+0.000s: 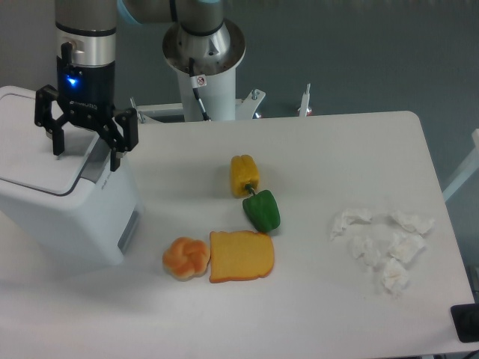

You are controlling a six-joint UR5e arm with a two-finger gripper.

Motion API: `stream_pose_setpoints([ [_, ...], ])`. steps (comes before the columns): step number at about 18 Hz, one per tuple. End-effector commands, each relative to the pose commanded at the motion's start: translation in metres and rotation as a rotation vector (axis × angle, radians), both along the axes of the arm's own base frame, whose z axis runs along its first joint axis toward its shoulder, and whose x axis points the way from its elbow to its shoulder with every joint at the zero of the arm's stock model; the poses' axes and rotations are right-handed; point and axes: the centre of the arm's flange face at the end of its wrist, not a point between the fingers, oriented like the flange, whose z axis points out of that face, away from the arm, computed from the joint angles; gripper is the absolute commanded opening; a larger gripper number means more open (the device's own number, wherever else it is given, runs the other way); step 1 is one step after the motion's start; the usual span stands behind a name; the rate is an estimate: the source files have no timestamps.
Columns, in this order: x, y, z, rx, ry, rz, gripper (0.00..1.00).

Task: Close the trash can
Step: 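Press the gripper on the closed lid and slide it off the edge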

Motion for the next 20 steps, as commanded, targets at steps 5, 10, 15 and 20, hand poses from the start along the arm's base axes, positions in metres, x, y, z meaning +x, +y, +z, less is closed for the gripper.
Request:
stream_pose_setpoints([
  [5, -0.009, 0.001, -0.005, -0.009, 0.003, 0.003, 1.00],
  [10, -0.012, 0.001, -0.007, -0.013, 0.003, 0.003, 1.00],
  [15, -0.011, -0.001, -0.011, -0.024, 0.006, 0.006, 1.00],
  [20, -0.011, -0.001, -0.011, -0.026, 0.008, 0.008, 1.00],
])
